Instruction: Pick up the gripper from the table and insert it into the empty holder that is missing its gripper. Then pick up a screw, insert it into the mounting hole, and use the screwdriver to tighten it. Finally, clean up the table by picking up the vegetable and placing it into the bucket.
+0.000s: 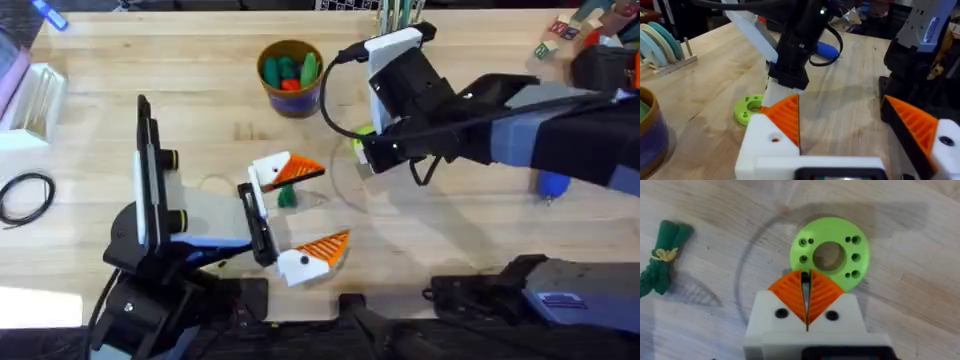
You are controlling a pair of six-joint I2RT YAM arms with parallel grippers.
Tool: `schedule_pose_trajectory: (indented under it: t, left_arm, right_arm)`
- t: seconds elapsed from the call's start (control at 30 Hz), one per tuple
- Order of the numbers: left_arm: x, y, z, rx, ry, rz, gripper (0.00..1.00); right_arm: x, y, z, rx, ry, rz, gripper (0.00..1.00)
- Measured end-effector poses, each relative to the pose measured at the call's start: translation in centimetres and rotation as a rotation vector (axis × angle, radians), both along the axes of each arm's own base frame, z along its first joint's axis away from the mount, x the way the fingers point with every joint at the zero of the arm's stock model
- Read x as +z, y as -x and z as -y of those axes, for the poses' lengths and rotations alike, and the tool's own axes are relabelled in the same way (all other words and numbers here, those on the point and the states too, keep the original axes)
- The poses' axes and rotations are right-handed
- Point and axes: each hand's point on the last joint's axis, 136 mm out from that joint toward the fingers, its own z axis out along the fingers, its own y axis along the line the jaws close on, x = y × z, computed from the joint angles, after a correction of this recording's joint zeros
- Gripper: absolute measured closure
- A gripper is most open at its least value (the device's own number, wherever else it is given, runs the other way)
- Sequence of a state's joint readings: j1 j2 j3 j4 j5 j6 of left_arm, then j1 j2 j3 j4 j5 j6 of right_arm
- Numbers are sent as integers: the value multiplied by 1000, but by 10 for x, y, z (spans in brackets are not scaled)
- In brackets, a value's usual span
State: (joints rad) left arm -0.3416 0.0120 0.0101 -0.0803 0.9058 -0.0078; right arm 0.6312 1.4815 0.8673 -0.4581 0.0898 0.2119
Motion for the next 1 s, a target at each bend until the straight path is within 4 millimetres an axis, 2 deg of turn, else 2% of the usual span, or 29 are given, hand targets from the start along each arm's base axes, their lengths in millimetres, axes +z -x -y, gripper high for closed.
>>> schedule_pose_trajectory:
  t: [0.33,0.47,0.67,0.8,0.9,1.0]
  left_arm:
    - [0,0,0,0,0,0,15]
    - [0,0,0,0,0,0,14]
    - [0,0,0,0,0,0,14]
    - [0,0,0,0,0,0,15]
    - [0,0,0,0,0,0,15]
    - [0,0,0,0,0,0,15]
  right_arm:
    - [0,4,3,25,24,-15,994]
    - [11,6,4,42,49,-39,994]
    - [53,-8,-6,75,41,-2,994]
    - [84,-7,-6,104,60,-8,994]
    - [115,-6,-11,146,63,8,994]
    - [150,-3,-30,223,41,67,994]
